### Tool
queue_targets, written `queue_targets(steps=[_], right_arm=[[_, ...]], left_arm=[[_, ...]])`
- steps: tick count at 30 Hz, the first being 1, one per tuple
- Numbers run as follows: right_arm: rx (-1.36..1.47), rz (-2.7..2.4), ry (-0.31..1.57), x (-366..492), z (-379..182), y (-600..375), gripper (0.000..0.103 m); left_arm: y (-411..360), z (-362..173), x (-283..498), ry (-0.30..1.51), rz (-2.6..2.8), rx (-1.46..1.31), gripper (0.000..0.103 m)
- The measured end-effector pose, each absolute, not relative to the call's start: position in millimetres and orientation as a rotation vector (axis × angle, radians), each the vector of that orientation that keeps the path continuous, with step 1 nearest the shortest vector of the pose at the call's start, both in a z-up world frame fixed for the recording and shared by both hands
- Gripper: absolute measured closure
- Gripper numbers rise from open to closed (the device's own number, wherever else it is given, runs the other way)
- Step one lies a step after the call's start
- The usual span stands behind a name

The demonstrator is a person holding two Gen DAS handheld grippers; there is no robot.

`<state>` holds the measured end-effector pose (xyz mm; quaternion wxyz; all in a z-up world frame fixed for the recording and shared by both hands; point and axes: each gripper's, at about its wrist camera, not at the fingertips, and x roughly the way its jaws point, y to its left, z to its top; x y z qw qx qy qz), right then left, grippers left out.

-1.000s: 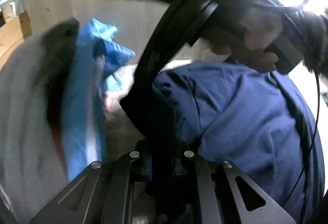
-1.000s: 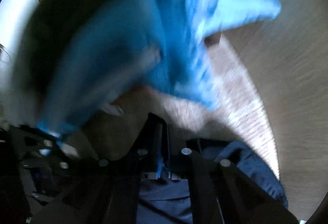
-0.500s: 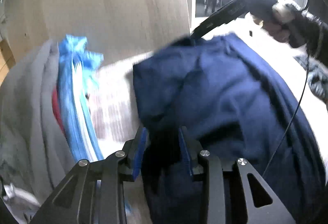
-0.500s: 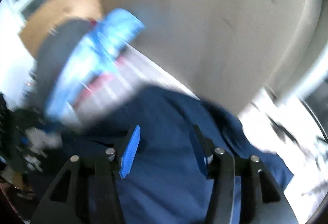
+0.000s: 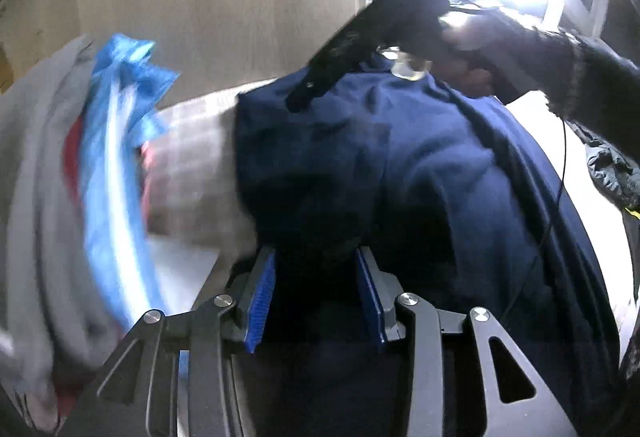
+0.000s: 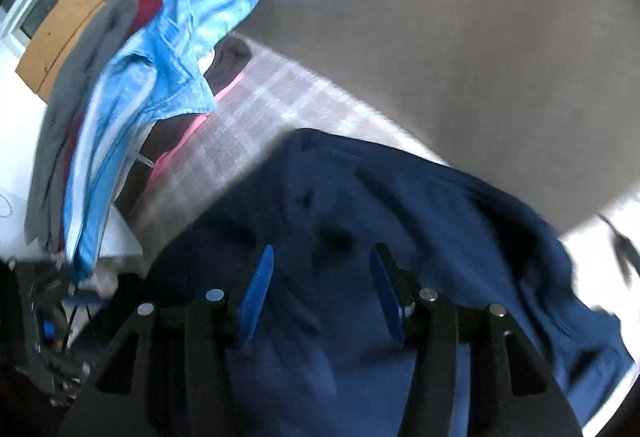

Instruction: Fold clothes

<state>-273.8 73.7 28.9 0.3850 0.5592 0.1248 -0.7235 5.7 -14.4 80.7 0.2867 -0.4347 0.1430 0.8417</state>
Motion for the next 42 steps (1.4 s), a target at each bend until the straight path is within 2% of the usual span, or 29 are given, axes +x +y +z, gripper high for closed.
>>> queue_targets(steps=[1,2,3,4,7,10,13,18,20,21,23,25,26,29,33,35,36,42], right_arm=[[1.401,-1.849,0.338,-273,28,66,0.054],[1.378,-1.854,0.358,-273,26,59,0.059],[1.363,-1.861,0.371,-273,28,54,0.095],[1.353,-1.870,0.378,-274,32,51,0.101],[1.316,-1.929,0.383,-279,47,45,0.101],[1.272,-2.010,0.369,-283,67,46,0.101],[1.216,-2.093,0.476,-276,80,48,0.101],[1.281,-2.121,0.547,-276,85,56,0.100],[1.304,-2.019,0.380,-261,100,71,0.099],[1.309,-1.953,0.308,-252,106,77,0.096],[1.280,-1.818,0.230,-217,114,82,0.082],[1.222,-1.741,0.261,-178,115,73,0.049],[1.200,-1.719,0.303,-159,113,66,0.047],[1.148,-1.672,0.454,-117,102,39,0.047],[1.104,-1.702,0.653,-100,83,13,0.049],[1.142,-1.679,0.677,-104,80,13,0.092],[1.166,-1.668,0.662,-109,81,17,0.097],[1.114,-1.751,0.464,-127,135,43,0.098]], left_arm=[[-20,80,9,0.385,2.258,-1.170,0.065],[-25,79,12,0.385,2.264,-1.179,0.065],[-29,79,13,0.382,2.270,-1.184,0.065],[-30,78,11,0.375,2.276,-1.182,0.065],[-25,76,7,0.386,2.297,-1.153,0.065],[-9,71,1,0.522,2.333,-1.087,0.064],[-3,66,0,0.624,2.337,-1.065,0.064],[-6,66,2,0.619,2.317,-1.060,0.064],[-10,66,4,0.637,2.303,-1.061,0.064],[-12,64,5,0.650,2.300,-1.068,0.064],[-15,62,5,0.664,2.292,-1.083,0.064],[-17,60,5,0.640,2.295,-1.095,0.063],[-18,59,4,0.629,2.298,-1.101,0.063],[-18,58,3,0.610,2.307,-1.105,0.063],[-19,57,-2,0.591,2.320,-1.108,0.064],[-19,56,-5,0.589,2.331,-1.105,0.064],[-18,55,-7,0.587,2.337,-1.104,0.064],[-17,51,-14,0.587,2.392,-1.101,0.066]])
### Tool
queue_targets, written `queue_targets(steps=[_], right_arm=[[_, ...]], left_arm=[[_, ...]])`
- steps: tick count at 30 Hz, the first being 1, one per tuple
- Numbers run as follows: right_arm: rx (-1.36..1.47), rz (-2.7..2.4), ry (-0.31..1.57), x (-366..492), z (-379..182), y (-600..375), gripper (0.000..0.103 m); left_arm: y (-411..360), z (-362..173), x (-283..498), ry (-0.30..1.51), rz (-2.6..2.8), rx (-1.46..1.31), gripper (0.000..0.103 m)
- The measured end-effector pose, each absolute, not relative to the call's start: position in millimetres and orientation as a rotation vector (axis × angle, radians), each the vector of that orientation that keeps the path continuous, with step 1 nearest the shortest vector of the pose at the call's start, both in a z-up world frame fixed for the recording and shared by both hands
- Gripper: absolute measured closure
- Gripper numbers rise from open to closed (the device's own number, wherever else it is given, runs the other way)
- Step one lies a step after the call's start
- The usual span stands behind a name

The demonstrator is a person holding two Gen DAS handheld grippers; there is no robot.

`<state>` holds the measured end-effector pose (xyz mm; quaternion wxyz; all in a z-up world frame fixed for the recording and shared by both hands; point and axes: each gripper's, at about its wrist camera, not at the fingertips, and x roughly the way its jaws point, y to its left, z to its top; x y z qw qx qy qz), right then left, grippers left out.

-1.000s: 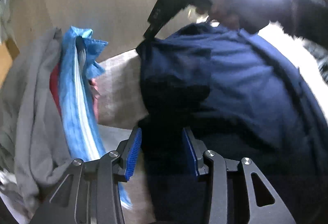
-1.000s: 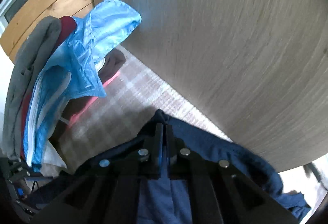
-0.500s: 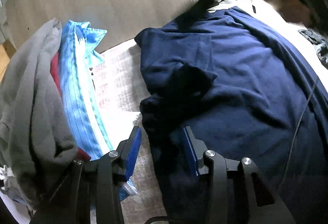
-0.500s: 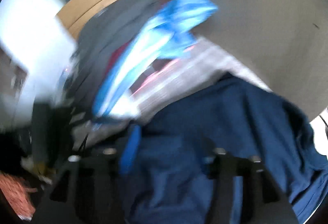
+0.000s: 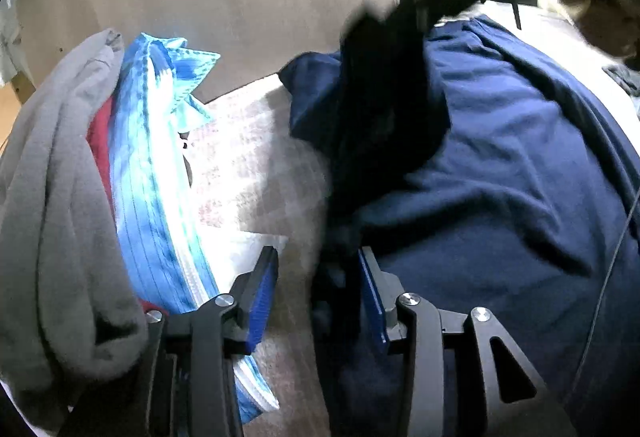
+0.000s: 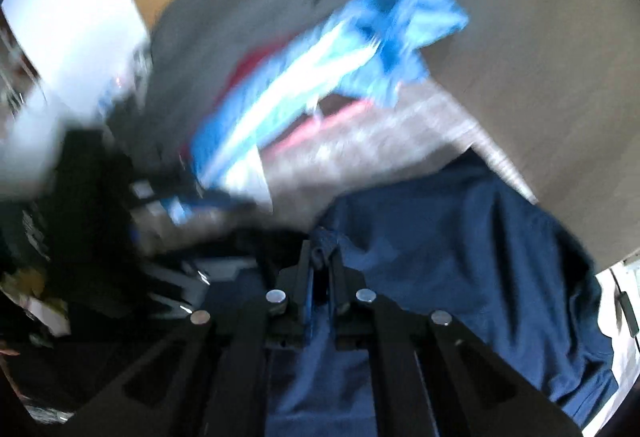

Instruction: Fold clothes

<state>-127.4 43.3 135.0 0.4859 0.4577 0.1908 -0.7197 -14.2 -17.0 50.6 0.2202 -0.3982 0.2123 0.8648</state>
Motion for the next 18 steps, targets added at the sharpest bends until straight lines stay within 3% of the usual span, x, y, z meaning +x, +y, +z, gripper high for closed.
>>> queue_targets(steps=[3,4,6,11,18], right_arm=[[1.172,-1.703,0.423,-126,138,46,0.093],[1.233,-1.668,0.449,-121,129,46,0.077],[1.320,-1.666,0.544,-118,110,50,0.064],[1.318,-1.793,0.385,-153,124,81,0.064],[1.366,-1.924,0.321,-227,96,68,0.064]], left_arm=[[-17,50,-19,0.610,2.468,-1.128,0.074],[-16,48,-18,0.648,2.485,-1.136,0.080],[-17,50,-13,0.686,2.497,-1.135,0.080],[-26,66,-3,0.660,2.501,-1.093,0.079],[2,58,-17,0.774,2.411,-0.989,0.068]])
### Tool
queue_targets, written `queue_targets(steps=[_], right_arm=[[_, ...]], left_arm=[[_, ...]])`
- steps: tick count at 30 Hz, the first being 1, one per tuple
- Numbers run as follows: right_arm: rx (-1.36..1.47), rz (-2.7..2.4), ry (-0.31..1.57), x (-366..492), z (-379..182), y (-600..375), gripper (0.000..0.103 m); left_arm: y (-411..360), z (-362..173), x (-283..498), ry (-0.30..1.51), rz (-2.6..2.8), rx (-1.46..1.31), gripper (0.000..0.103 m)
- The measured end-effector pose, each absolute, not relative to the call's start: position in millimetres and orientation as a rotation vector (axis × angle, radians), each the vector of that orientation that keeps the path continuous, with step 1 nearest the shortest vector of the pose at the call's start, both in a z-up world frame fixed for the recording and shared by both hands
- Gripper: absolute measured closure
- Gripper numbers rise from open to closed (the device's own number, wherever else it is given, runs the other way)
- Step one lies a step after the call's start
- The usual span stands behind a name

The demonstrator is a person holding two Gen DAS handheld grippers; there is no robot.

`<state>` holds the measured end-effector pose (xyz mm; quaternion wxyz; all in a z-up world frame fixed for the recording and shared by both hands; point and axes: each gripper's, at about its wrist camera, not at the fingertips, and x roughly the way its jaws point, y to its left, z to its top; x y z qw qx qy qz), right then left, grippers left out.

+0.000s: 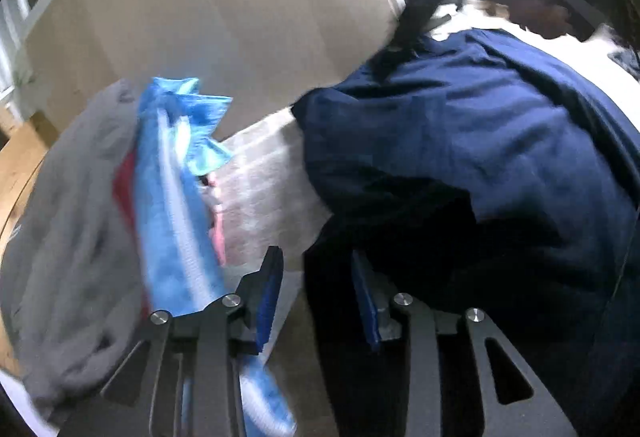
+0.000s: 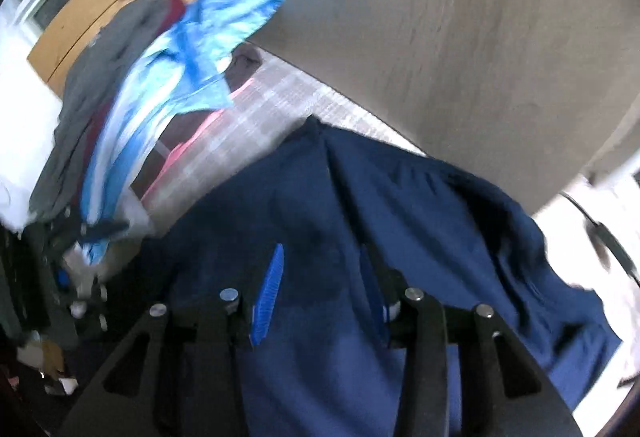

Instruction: Fold clothes

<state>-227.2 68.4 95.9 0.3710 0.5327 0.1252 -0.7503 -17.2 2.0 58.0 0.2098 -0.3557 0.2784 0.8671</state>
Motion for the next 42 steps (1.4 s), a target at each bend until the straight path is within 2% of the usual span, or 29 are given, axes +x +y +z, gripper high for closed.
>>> queue_targets(steps=[3,4,6,7,8,10,11,12,14,18,20,22,24,26,30,33,38,42], right_arm=[[1.389,-1.910,0.266,-250,84,51,0.064],[1.401,-1.895,0.239,-256,80,46,0.064],[1.426,-1.856,0.227,-267,70,32,0.065],[1.427,-1.845,0.248,-268,68,25,0.084],[1.416,-1.840,0.310,-264,67,17,0.101],[1.335,-1.898,0.405,-255,79,8,0.101],[1.272,-1.945,0.423,-251,89,7,0.101],[1.211,-2.005,0.441,-247,98,8,0.101],[1.143,-2.098,0.504,-243,105,8,0.101],[1.295,-2.070,0.520,-251,93,11,0.100],[1.305,-2.091,0.481,-243,103,20,0.097],[1.278,-2.059,0.402,-223,122,31,0.092],[1.250,-1.971,0.347,-186,137,39,0.092],[1.225,-1.897,0.371,-141,142,41,0.092],[1.228,-1.825,0.410,-94,127,34,0.092],[1.276,-1.840,0.418,-92,106,21,0.092],[1.313,-1.821,0.593,-84,80,-5,0.092],[1.350,-1.767,0.607,-70,110,14,0.092]], left_arm=[[7,52,-21,0.798,2.387,-0.997,0.069],[7,51,-22,0.794,2.380,-0.992,0.073],[6,49,-26,0.788,2.378,-0.997,0.091],[5,49,-27,0.778,2.391,-1.000,0.097],[2,51,-29,0.760,2.416,-1.000,0.097],[-6,59,-28,0.728,2.498,-0.966,0.098],[-8,63,-27,0.727,2.552,-0.938,0.102],[-10,64,-26,0.741,2.590,-0.925,0.103],[-9,54,-29,0.756,2.560,-0.986,0.100],[-7,63,-22,0.746,2.518,-0.984,0.095],[-15,81,-12,0.665,2.490,-0.984,0.082],[-26,97,2,0.576,2.458,-1.002,0.077],[-41,106,20,0.501,2.441,-1.043,0.076],[-63,113,39,0.407,2.450,-1.112,0.075],[-121,123,81,0.212,2.494,-1.265,0.075],[-162,127,119,0.099,2.547,-1.360,0.075],[-224,130,198,-0.085,2.623,-1.501,0.075],[-246,119,252,-0.196,2.542,-1.583,0.072]])
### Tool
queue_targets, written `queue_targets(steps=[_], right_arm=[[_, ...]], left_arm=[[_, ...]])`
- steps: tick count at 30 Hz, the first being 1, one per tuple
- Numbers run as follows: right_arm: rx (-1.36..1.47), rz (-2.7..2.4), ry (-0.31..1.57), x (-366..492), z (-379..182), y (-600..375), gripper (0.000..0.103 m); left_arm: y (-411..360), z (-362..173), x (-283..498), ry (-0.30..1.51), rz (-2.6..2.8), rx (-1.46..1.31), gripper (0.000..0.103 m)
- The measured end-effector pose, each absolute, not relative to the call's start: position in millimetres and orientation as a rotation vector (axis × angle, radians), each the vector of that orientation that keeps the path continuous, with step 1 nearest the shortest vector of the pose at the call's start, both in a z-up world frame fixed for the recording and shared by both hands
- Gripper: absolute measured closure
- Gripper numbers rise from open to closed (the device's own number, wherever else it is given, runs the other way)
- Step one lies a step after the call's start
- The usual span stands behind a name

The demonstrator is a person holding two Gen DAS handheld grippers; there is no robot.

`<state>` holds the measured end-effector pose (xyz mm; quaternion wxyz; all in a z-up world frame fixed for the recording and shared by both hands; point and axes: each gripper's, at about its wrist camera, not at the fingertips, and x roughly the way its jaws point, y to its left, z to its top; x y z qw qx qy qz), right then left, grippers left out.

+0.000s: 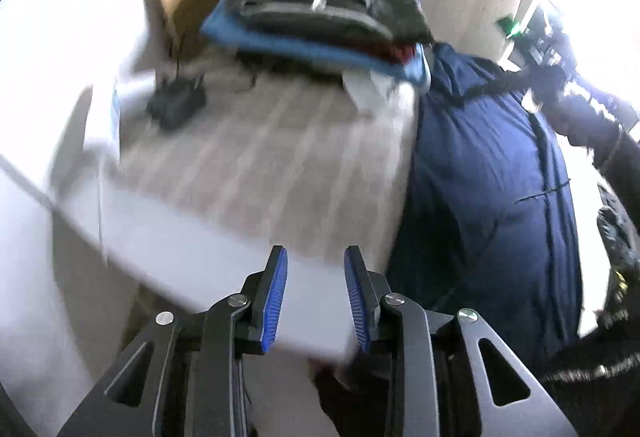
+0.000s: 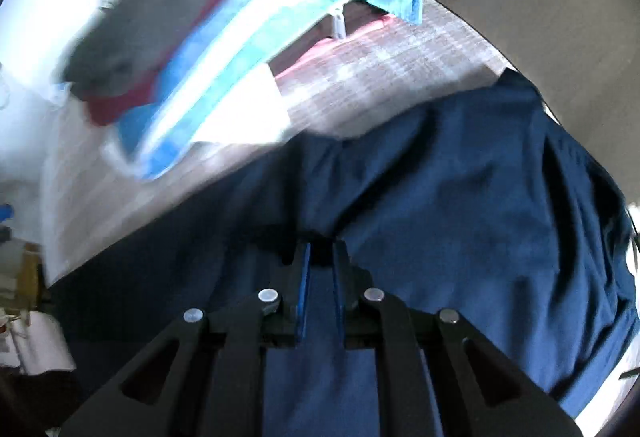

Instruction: Fold clothes

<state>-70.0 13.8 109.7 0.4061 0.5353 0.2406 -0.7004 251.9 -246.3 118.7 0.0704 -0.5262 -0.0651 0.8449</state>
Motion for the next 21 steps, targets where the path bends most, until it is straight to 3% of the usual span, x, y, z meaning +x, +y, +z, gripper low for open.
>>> queue_targets(steps=[3,5,7,8,14,21], right_arm=[[1.352,-1.810,0.462,-65,158,47,0.089],[1.353,-1.829,0.311,-64,189,68,0.077],[1.340,-1.878,0.211,-63,216,83,0.052],[1.333,-1.909,0.190,-62,224,86,0.050],[1.466,-2.019,0.173,-76,200,47,0.050],[1.635,-2.049,0.204,-108,122,-28,0.050]], left_arm=[[-243,102,271,-0.204,2.458,-1.599,0.066],[-240,86,276,-0.227,2.404,-1.614,0.066],[-239,72,278,-0.251,2.365,-1.619,0.066],[-240,67,279,-0.271,2.346,-1.621,0.066],[-259,47,286,-0.463,2.137,-1.611,0.066],[-280,72,324,-0.270,2.056,-1.657,0.066]])
